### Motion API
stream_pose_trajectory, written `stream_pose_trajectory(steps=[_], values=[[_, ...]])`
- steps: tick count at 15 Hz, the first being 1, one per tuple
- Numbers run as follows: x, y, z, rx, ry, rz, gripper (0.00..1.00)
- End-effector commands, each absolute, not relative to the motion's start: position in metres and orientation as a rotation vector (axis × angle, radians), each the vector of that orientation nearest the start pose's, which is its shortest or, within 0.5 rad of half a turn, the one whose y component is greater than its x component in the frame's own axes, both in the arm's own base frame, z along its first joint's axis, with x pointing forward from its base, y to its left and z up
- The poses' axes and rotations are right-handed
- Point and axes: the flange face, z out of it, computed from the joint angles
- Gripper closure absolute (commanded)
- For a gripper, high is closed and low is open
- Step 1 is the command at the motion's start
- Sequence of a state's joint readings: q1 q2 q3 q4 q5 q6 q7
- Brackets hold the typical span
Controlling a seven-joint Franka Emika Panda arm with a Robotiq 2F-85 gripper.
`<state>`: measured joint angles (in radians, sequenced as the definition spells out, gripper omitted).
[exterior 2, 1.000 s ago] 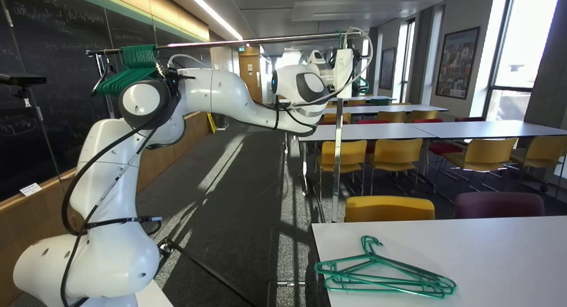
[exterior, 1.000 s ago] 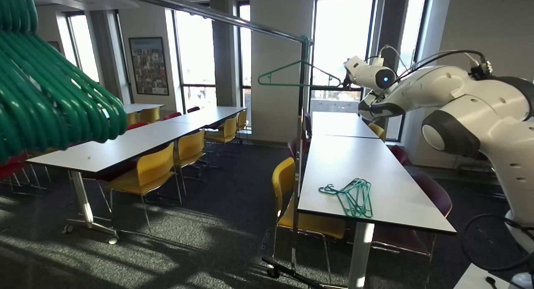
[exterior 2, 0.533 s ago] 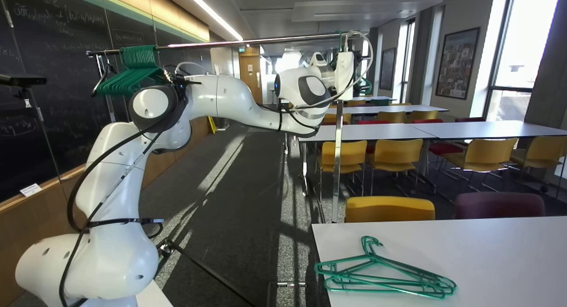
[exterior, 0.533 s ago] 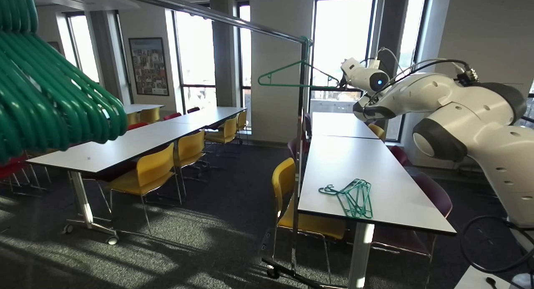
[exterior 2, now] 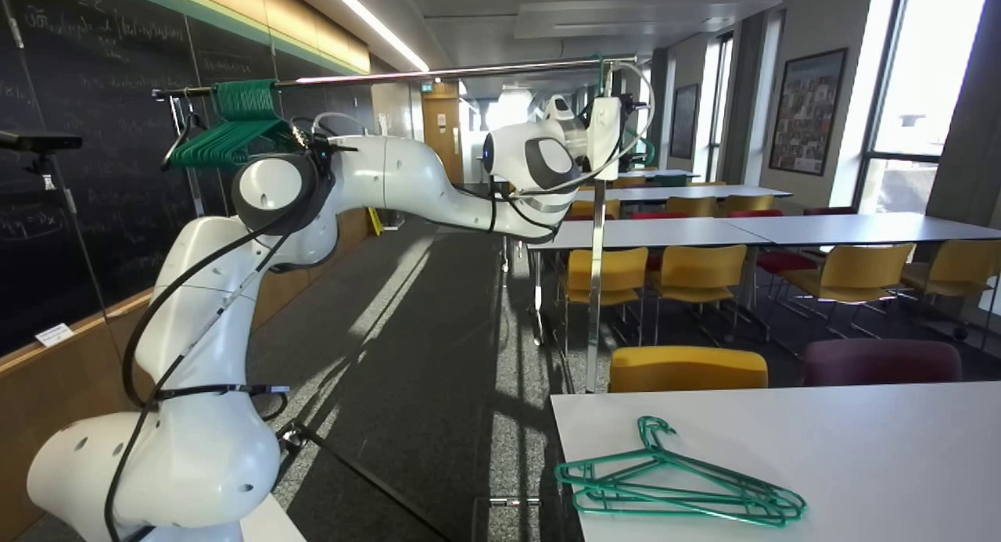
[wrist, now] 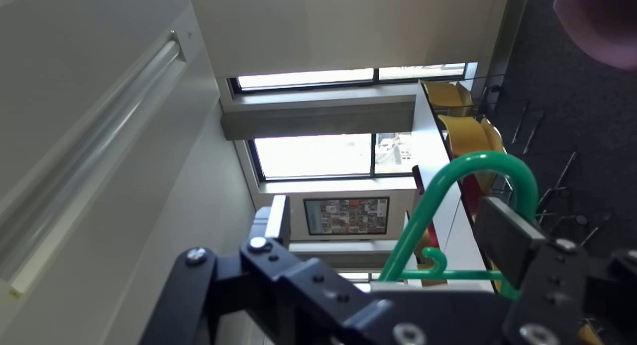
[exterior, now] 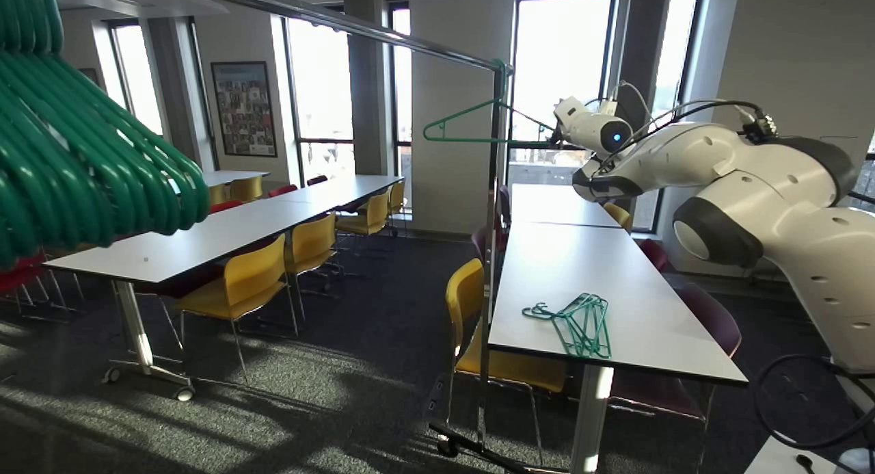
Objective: Unhang the hanger on the right
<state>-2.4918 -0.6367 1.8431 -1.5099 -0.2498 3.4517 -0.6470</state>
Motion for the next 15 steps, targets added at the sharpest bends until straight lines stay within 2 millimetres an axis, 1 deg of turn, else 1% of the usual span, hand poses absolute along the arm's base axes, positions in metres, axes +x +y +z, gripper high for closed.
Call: stream_pose_trajectory(steps=[1, 5, 6, 7, 10, 11, 12, 13, 14, 15], values=[[0.6742, -0.122, 0.6723, 1.331, 0.777, 0.99, 0.0], [0.6747, -0.1214, 0.6724, 1.342, 0.77, 1.002, 0.0], [0.6745, -0.1215, 0.6725, 1.345, 0.768, 1.007, 0.2], [0.6744, -0.1216, 0.6724, 1.347, 0.767, 1.01, 0.26], [0.6743, -0.122, 0.6722, 1.352, 0.761, 1.018, 0.51], [0.6742, -0.1223, 0.6723, 1.355, 0.758, 1.02, 0.49], [0.6742, -0.1228, 0.6724, 1.357, 0.755, 1.023, 0.25], [0.6742, -0.1233, 0.6723, 1.359, 0.753, 1.026, 0.19], [0.6741, -0.1238, 0.672, 1.361, 0.752, 1.027, 0.18], [0.6737, -0.1244, 0.6718, 1.361, 0.753, 1.03, 0.61]])
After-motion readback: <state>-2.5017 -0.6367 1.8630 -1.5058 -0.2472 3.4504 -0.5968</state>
